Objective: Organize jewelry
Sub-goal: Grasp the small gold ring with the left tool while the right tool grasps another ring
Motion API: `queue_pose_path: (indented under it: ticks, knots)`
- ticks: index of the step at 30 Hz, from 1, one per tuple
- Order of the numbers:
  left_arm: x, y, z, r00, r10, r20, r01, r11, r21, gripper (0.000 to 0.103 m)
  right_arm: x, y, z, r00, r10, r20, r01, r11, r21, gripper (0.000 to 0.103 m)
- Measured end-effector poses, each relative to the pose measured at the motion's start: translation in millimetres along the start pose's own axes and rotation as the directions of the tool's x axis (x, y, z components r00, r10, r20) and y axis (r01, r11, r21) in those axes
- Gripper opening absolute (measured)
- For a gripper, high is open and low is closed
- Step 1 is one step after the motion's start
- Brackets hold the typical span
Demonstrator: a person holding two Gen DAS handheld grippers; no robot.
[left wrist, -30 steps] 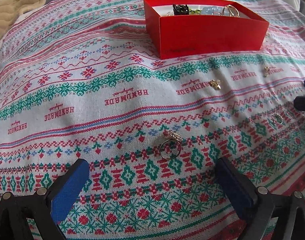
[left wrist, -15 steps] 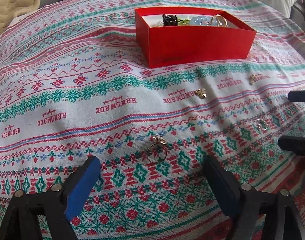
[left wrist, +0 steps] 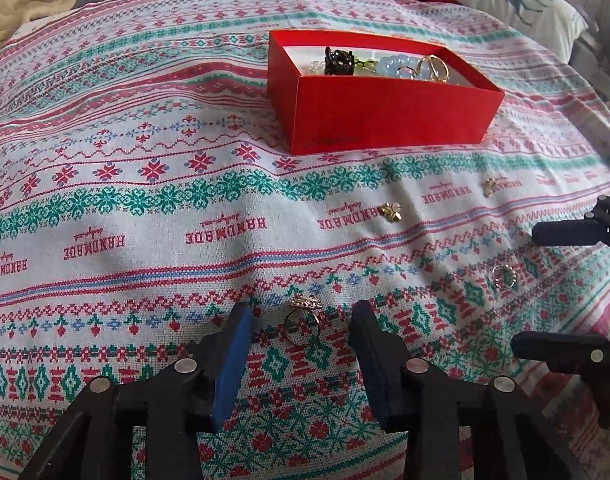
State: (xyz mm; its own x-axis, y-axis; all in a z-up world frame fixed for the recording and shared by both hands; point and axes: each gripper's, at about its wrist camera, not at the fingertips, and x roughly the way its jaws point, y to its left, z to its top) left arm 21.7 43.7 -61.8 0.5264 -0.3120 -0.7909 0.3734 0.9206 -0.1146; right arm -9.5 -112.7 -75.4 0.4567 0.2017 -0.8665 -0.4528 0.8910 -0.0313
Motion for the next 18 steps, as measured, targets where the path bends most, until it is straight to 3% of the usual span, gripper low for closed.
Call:
queue_pose_path:
  ticks: [7, 9, 14, 18]
  knots:
    - [4, -3, 5, 1.000, 0.017, -0.011, -0.017, 1.000, 0.013, 0.024, 4, 8, 8, 0.999, 0.035, -0.012, -0.035, 0.999, -0.001, 0.075]
    - [4, -3, 7, 1.000, 0.014, -0.015, -0.014, 1.000, 0.008, 0.011, 6, 8, 10, 0.999, 0.047, -0.015, -0.046, 0.999, 0.011, 0.071]
    - [4, 0, 9, 1.000, 0.007, -0.020, -0.007, 1.000, -0.002, 0.011, 13, 12, 18, 0.998, 0.060, -0.021, -0.059, 0.998, 0.022, 0.064]
    - [3, 0, 8, 1.000, 0.007, -0.020, -0.007, 1.000, -0.002, 0.011, 18, 13, 26, 0.997, 0.071, -0.030, -0.070, 0.997, 0.035, 0.049]
